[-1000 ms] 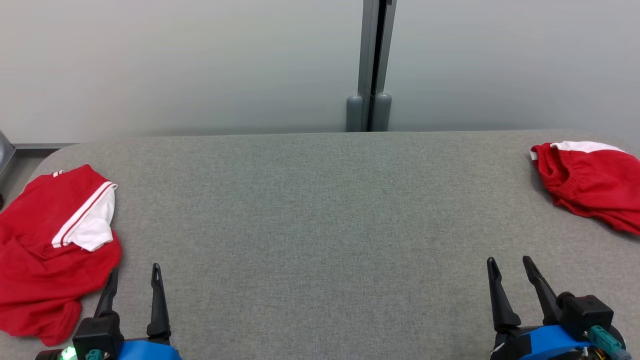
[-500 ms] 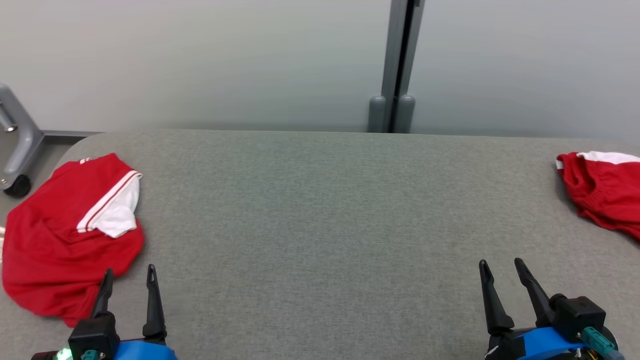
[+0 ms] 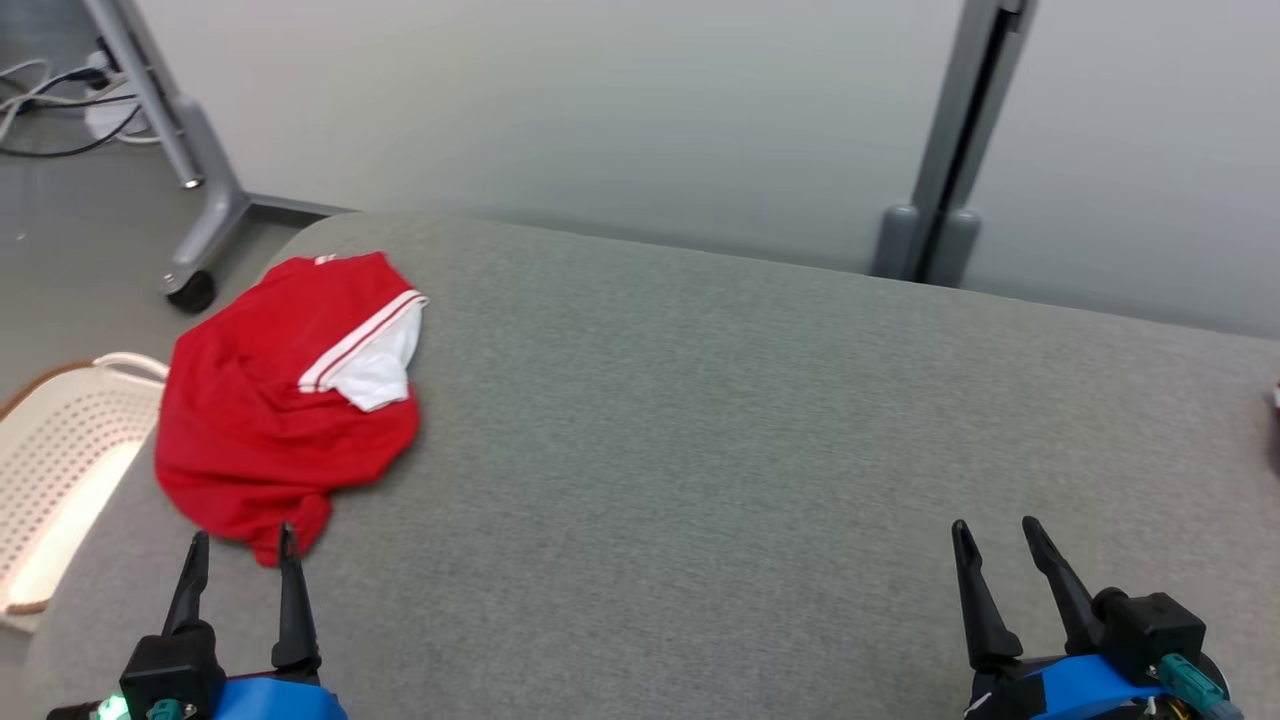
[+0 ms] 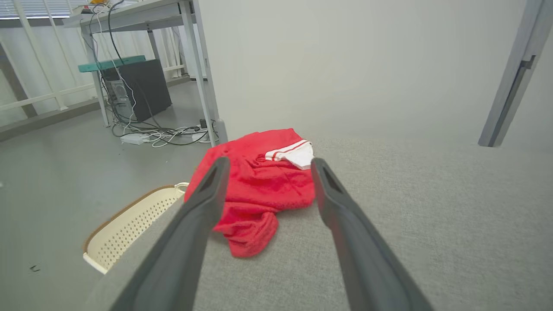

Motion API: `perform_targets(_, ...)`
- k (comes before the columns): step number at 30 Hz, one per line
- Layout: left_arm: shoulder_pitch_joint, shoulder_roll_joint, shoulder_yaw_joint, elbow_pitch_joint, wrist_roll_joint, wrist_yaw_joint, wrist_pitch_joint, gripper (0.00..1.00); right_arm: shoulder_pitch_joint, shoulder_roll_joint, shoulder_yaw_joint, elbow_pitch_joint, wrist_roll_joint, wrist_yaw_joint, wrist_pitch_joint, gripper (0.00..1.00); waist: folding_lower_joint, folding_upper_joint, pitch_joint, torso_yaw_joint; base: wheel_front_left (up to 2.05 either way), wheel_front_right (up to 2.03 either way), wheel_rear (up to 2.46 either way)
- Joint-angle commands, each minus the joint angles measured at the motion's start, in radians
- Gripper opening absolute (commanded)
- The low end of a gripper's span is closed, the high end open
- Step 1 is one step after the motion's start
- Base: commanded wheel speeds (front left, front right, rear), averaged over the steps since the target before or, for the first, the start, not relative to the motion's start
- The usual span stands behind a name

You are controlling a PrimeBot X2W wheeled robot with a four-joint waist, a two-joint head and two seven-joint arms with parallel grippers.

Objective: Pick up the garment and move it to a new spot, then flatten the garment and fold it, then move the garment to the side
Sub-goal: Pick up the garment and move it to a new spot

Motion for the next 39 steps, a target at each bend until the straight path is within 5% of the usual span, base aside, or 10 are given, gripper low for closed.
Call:
perform_targets(1, 0.001, 0.007, 0.006, 0.001, -0.008, 0.003, -0.003, 1.00, 0.003, -0.001, 0.003, -0.003, -0.001, 0.000, -0.004, 1.00, 0.0000, 0.0000, 0.015, 0.034, 0.00, 0.00, 0.00)
perform_targets(17, 0.009, 0.009, 0.034, -0.008, -0.017, 0.004, -0.002, 1.00, -0.009, -0.002, 0.006, -0.007, -0.017, 0.000, -0.004, 1.00, 0.0000, 0.0000, 0.032, 0.198, 0.00, 0.00, 0.00)
perform_targets(28, 0.005, 0.005, 0.056, -0.004, -0.016, 0.007, -0.002, 1.00, -0.017, -0.002, 0.016, -0.005, -0.030, 0.000, -0.004, 1.00, 0.0000, 0.0000, 0.038, 0.201, 0.00, 0.00, 0.00)
perform_targets(39, -0.155, 0.050, 0.078, 0.029, -0.016, -0.017, -0.002, 1.00, -0.047, -0.002, 0.002, -0.062, -0.083, 0.000, -0.004, 1.00, 0.0000, 0.0000, 0.095, 0.121, 0.00, 0.00, 0.00)
